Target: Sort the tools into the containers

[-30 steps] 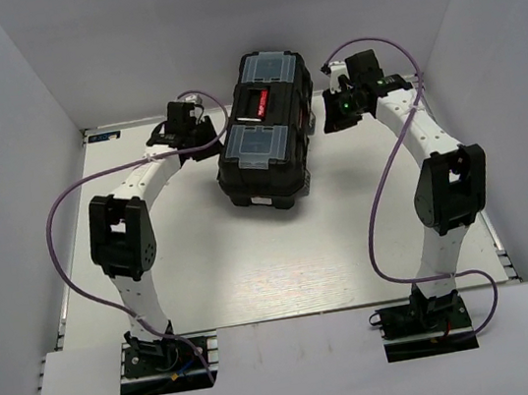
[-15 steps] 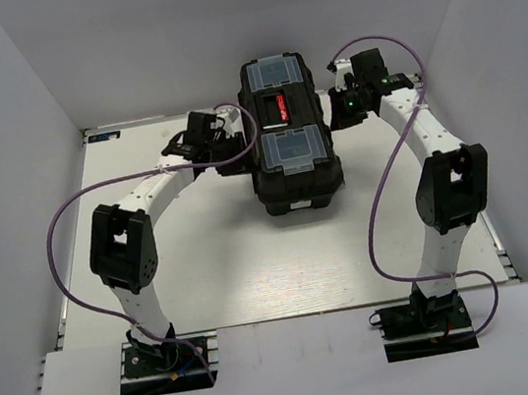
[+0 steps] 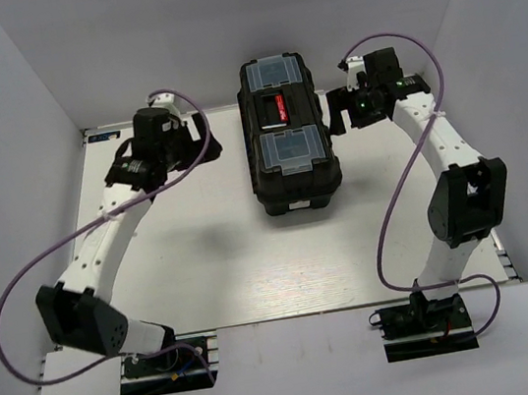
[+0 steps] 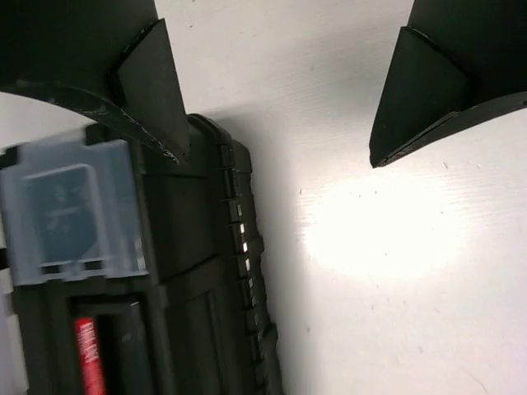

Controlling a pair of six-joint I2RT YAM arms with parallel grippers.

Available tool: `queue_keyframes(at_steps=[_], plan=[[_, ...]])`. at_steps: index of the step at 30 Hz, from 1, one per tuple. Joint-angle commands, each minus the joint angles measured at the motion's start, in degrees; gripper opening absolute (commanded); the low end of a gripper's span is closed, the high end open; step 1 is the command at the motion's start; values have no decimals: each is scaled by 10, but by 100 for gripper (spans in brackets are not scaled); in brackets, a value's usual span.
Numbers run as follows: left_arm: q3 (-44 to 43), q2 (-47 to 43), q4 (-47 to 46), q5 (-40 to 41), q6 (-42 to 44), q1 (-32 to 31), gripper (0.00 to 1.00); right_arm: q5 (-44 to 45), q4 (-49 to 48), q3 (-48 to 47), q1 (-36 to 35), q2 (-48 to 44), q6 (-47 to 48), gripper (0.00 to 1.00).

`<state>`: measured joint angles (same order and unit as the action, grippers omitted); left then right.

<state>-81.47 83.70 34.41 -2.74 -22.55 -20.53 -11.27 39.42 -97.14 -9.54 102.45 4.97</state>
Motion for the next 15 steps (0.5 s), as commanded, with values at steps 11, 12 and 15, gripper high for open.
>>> queue_keyframes(at_steps=[11,12,15], plan=[[96,-151,-23,22,-12,-4,100,48,-7,102,-2,-145,23,91],[96,-157,-23,22,-5,-4,100,45,-11,130,-2,-174,21,91],[96,-172,-23,27,14,-4,100,56,-21,142,-6,-194,-6,91]])
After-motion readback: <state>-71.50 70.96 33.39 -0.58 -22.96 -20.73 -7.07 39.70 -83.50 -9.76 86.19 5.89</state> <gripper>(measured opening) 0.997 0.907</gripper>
